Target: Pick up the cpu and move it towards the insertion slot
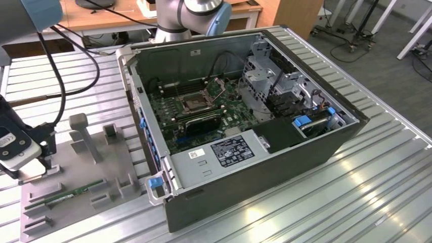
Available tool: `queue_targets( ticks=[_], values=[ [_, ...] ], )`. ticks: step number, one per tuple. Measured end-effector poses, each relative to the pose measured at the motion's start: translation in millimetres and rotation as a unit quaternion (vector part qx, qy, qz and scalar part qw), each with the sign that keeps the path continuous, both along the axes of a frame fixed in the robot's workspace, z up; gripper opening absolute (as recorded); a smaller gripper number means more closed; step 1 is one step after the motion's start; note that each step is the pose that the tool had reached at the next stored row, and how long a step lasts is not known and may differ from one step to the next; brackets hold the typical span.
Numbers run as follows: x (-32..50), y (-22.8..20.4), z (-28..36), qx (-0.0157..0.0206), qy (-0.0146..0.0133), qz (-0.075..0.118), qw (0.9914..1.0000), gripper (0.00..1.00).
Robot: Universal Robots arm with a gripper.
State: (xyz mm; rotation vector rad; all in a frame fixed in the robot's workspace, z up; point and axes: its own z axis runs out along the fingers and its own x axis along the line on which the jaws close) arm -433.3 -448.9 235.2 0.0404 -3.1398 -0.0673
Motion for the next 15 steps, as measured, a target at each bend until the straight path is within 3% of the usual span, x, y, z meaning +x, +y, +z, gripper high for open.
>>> queue_targets(
  ticks=[7, 15],
  values=[
    [-0.1, 0.0, 0.9, -0.0002, 0.0003, 0.0, 1.0, 0.54],
    [0.0, 0.0, 15.5, -0.0001, 0.0001, 0.0, 1.0, 0.54]
  ],
)
